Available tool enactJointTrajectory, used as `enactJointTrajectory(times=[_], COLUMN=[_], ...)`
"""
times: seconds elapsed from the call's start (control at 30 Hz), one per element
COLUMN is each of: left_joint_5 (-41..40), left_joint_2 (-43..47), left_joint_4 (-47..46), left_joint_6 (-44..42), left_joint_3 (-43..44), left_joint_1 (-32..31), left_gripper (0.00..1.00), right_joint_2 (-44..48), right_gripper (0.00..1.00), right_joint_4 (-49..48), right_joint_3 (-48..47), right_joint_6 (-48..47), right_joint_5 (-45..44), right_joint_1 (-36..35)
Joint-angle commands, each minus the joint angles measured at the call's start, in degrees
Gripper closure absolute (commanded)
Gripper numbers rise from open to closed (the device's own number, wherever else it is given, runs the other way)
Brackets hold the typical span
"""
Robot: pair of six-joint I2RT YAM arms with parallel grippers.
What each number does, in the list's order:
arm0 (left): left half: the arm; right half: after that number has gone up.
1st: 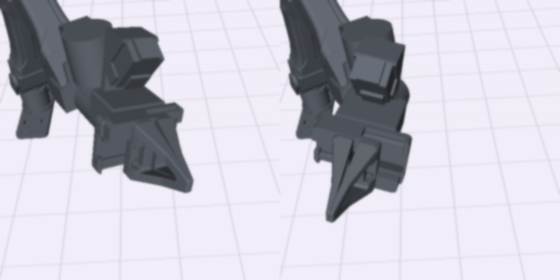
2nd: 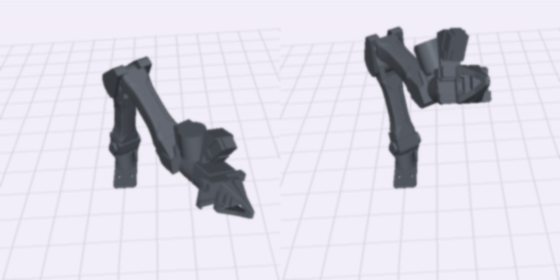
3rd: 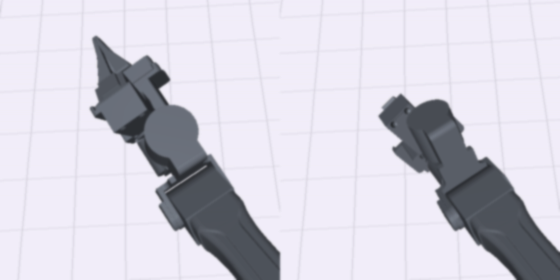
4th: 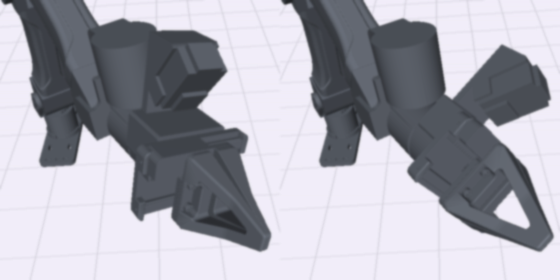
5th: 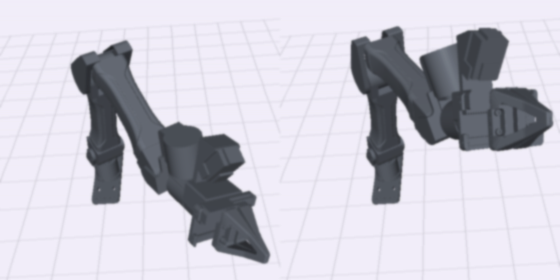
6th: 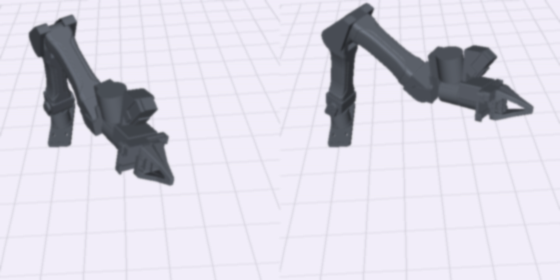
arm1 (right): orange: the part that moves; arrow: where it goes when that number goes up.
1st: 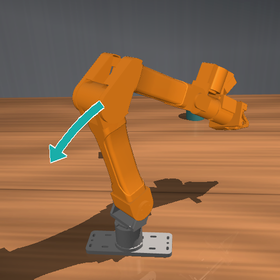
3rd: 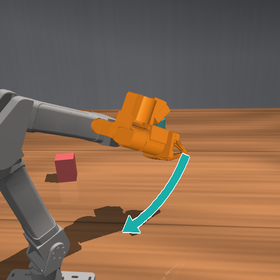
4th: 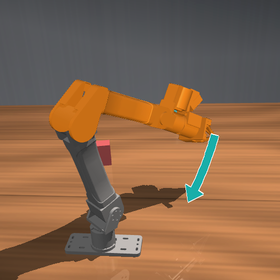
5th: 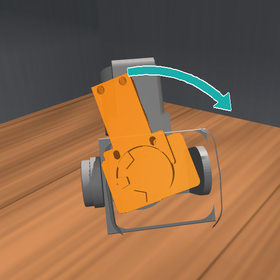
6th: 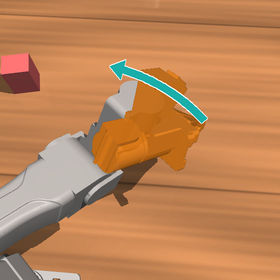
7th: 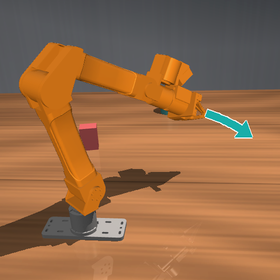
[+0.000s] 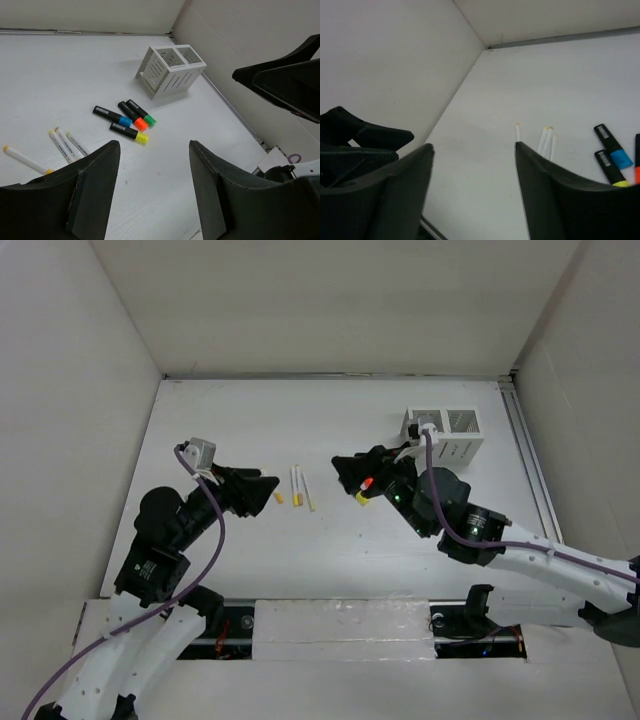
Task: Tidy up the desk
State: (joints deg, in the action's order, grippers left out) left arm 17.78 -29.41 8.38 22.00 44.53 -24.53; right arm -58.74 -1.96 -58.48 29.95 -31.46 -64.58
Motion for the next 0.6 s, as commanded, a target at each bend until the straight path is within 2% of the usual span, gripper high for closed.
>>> enactJointTrajectory(times=[0.0, 0.03, 0.1, 0.13, 0.2, 0.23, 0.3, 0.37, 0.43, 0.57], left_joint_5=[-0.2, -0.38, -0.47, -0.64, -1.08, -1.26, -1.52, -1.78, -2.31, -3.71], left_joint_2=[0.75, 1.37, 1.72, 1.9, 1.72, 1.55, 1.37, 1.63, 2.07, 2.51], left_joint_4=[-2.49, -2.41, -2.67, -2.67, -2.67, -2.58, -2.76, -2.76, -2.41, -1.97], left_joint_6=[-0.91, -0.99, -0.99, -0.91, -0.73, -0.47, -0.29, 0.15, 0.15, 0.32], left_joint_3=[-0.5, -0.67, -0.94, -1.03, -1.12, -1.12, -1.03, -1.12, -1.11, -1.12], left_joint_1=[0.36, 0.36, 0.36, 0.36, 0.36, 0.36, 0.89, 0.89, 0.89, 1.42], left_gripper=[0.46, 0.44, 0.44, 0.44, 0.45, 0.49, 0.61, 0.84, 1.0, 1.0], right_joint_2=[-1.37, -1.72, -2.6, -3.83, -5.15, -6.81, -8.66, -11.99, -14.81, -23.42], right_gripper=[0.28, 0.17, 0.18, 0.43, 0.75, 0.97, 1.0, 1.0, 1.0, 1.0], right_joint_4=[-2.61, -2.7, -3.14, -3.14, -3.14, -2.88, -2.53, -2.61, -2.61, -2.61], right_joint_3=[-1.55, -1.55, -1.55, -1.73, -2.16, -2.69, -3.31, -4.01, -4.36, -6.81], right_joint_6=[-0.51, -0.34, -0.16, -0.16, 0.01, 0.02, 0.19, 0.19, 1.41, 3.97], right_joint_5=[0.44, 0.35, -0.17, -0.26, -0.7, -0.62, -0.62, -0.53, -0.01, 2.63], right_joint_1=[-0.37, -0.37, -0.37, -0.37, -0.37, -0.37, -0.37, -0.37, 0.23, 1.56])
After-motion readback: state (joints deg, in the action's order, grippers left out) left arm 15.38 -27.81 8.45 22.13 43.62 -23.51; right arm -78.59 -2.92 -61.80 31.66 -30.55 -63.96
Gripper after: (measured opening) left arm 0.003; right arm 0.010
